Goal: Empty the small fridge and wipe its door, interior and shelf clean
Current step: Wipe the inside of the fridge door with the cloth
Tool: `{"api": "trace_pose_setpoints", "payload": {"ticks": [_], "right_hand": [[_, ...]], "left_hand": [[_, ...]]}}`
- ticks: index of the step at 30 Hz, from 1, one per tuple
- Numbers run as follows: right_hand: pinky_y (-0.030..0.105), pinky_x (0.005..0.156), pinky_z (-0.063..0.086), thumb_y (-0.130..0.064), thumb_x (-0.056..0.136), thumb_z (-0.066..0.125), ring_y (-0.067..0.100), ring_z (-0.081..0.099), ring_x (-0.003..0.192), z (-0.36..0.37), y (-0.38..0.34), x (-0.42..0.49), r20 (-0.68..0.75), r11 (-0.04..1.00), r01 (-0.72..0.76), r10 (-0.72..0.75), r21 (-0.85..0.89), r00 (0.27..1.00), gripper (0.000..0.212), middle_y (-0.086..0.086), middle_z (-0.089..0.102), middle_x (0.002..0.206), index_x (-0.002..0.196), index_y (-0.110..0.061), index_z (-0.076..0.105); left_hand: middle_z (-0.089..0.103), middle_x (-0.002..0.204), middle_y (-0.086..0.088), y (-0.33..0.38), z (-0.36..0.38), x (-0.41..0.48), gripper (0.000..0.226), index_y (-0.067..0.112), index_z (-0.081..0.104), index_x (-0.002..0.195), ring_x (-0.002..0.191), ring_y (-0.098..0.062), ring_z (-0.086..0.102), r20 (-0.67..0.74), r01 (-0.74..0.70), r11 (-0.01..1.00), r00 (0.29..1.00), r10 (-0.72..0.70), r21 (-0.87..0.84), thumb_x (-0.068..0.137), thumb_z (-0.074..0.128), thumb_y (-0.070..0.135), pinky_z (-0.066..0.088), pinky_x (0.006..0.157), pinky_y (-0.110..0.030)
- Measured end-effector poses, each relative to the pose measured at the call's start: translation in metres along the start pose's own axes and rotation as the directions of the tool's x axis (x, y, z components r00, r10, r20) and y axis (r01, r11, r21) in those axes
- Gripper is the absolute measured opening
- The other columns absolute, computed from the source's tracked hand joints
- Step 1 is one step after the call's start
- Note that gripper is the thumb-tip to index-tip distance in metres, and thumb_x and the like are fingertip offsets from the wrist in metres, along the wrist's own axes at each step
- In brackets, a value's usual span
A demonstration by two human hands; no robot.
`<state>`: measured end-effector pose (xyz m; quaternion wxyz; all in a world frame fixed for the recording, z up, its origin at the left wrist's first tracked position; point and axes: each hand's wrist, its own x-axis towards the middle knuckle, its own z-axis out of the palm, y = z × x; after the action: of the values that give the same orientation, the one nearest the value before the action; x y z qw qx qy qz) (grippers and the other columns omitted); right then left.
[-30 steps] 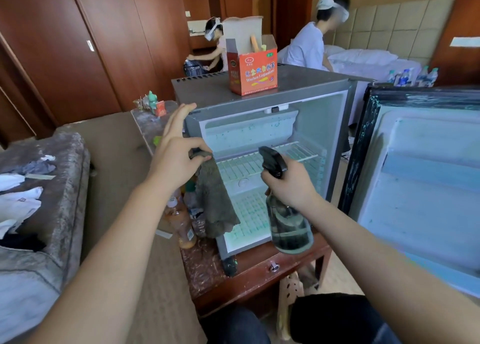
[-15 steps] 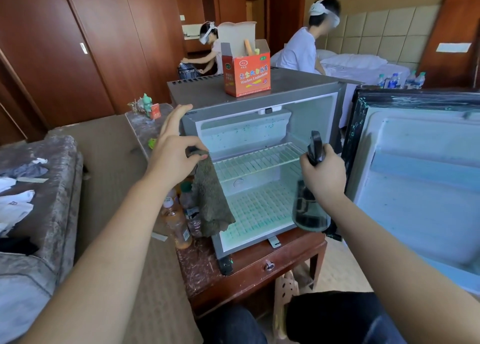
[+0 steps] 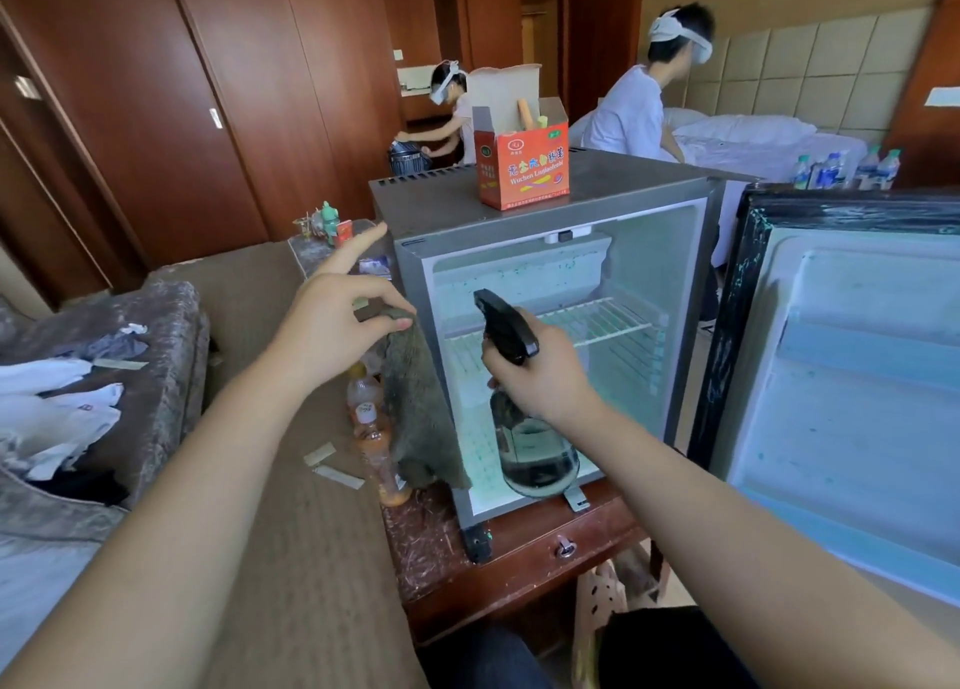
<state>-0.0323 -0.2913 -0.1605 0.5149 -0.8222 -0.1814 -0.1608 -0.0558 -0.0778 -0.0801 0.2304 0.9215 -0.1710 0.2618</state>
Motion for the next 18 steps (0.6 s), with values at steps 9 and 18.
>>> {"api": "trace_pose_setpoints", "payload": {"ticks": [9,18], "right_hand": [[0.025,0.054,0.049,-0.02,0.086,0.062,0.015,0.068,0.054,-0.037,-0.067,0.037,-0.181,0.987,0.128,-0.108,0.102,0.978,0.006,0.001,0.063,0.067,0.083,-0.015,0.058],[0.016,0.063,0.047,-0.021,0.086,0.063,0.001,0.058,0.064,-0.049,-0.155,0.127,-0.395,0.929,0.352,-0.282,0.114,0.874,0.024,-0.012,0.052,0.062,0.07,-0.03,0.047]], "left_hand": [[0.072,0.085,0.005,0.002,-0.02,0.005,0.015,0.021,0.074,0.083,0.082,-0.005,0.066,-0.023,0.121,0.985,0.992,-0.125,-0.126,0.08,0.076,0.007,0.048,0.078,-0.011],[0.072,0.084,0.006,-0.002,-0.027,0.009,0.008,0.018,0.076,0.084,0.083,-0.001,0.065,-0.014,0.17,0.98,0.985,-0.172,-0.1,0.081,0.076,0.011,0.045,0.073,-0.008]]}}
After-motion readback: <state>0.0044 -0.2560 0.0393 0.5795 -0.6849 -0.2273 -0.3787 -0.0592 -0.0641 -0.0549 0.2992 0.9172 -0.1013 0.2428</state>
